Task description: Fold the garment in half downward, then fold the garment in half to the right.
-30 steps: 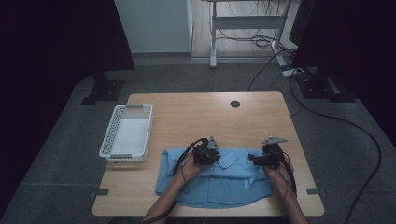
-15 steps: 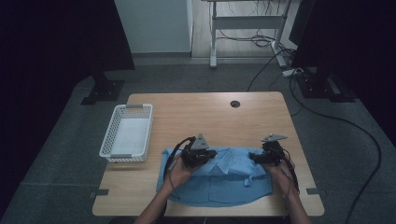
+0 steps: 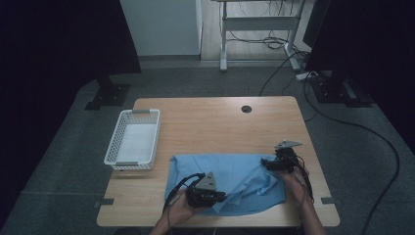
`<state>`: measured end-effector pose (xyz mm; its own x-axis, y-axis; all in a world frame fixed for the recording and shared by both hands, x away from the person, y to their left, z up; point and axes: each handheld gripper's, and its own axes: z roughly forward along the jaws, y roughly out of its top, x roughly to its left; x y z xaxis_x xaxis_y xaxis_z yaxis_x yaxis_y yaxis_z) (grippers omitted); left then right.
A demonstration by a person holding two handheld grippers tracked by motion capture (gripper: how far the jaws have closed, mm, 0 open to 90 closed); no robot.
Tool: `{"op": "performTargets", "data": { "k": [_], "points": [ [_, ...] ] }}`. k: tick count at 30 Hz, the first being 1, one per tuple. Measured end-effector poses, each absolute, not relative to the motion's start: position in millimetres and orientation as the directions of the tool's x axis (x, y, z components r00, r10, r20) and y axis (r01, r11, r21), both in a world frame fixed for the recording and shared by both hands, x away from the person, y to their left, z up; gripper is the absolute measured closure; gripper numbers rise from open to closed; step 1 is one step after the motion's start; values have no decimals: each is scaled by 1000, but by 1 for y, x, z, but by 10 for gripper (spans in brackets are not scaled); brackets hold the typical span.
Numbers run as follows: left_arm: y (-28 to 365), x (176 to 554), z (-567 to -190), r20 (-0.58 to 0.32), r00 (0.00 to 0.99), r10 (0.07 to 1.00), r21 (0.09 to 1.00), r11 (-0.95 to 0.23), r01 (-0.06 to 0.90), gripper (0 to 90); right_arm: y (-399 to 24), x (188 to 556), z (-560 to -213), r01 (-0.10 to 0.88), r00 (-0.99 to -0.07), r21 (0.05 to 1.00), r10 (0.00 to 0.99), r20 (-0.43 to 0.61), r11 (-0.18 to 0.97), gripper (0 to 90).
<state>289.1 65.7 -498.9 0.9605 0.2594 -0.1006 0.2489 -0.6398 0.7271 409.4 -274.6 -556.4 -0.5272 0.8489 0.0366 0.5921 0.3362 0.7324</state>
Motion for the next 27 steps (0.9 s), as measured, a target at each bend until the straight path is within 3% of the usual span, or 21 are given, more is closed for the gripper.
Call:
{"op": "performTargets", "data": {
  "k": [2, 4, 8, 15, 27],
  "points": [
    [70, 292, -498, -82, 948, 306, 742, -616, 263, 693, -275, 409, -557, 589, -526, 737, 850, 36, 333, 192],
    [77, 297, -492, -83, 935, 345, 785, -555, 275, 457, -275, 408, -557, 585, -524, 741, 851, 36, 330, 193],
    [90, 304, -486, -73, 899, 432, 804, -508, 309, 297, -276, 407, -559, 575, -525, 752, 850, 35, 324, 193],
    [114, 321, -502, -56, 811, 582, 762, -500, 411, 158, -275, 407, -559, 577, -519, 752, 854, 37, 318, 192],
    [162, 341, -530, -46, 636, 770, 733, -406, 546, 98, -275, 406, -559, 580, -510, 752, 859, 35, 313, 190]
  ]
}}
